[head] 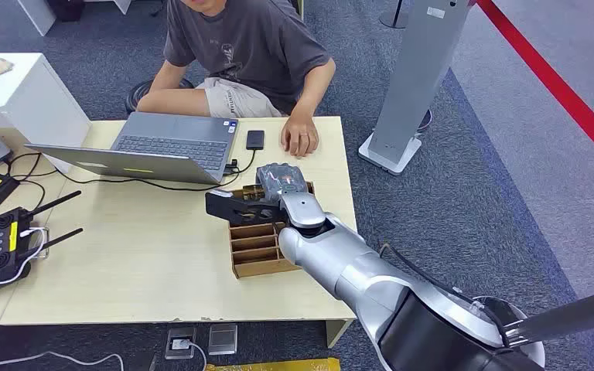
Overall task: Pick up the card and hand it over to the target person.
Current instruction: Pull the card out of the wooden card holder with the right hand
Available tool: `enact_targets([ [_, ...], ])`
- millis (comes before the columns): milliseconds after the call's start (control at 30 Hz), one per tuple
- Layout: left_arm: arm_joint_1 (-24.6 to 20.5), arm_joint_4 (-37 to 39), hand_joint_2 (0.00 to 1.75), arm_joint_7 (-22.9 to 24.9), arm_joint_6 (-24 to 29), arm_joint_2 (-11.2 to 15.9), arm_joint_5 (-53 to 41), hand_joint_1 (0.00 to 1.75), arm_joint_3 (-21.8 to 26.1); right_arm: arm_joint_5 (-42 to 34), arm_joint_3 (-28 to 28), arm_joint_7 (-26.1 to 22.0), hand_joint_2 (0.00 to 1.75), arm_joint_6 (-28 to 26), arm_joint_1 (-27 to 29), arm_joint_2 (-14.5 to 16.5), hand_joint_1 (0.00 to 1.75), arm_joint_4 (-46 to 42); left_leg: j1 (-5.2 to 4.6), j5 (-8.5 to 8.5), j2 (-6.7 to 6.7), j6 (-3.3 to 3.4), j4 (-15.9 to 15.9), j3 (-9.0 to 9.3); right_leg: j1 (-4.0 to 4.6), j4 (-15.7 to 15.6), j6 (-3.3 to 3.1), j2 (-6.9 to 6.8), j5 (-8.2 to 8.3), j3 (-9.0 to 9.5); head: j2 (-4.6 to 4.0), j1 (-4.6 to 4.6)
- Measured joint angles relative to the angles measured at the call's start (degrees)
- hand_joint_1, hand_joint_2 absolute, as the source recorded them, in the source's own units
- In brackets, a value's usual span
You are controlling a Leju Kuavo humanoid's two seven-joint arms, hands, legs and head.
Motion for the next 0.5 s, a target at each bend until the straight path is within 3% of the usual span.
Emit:
enact_targets([
  [300,-0.01,0.03,0.00,0.00,0.02,0.03,-0.24,0.00,-0.18,-0.97,0.16,-0.17,1.75,-0.37,-0.20,0.00,0.86,0.11,0.00,0.04,0.00,0.02,-0.08,0.03,0.01,-0.07,-0.01,0.01,0.04,0.02,0.00,0.00],
  [500,-0.01,0.04,0.00,0.08,-0.02,0.08,-0.34,0.00,-0.25,-1.85,-0.17,-0.50,1.75,-0.66,-0.28,0.00,0.96,-0.09,0.00,0.04,0.01,0.02,-0.09,0.04,0.01,-0.08,-0.01,0.01,0.04,0.04,0.00,0.00],
])
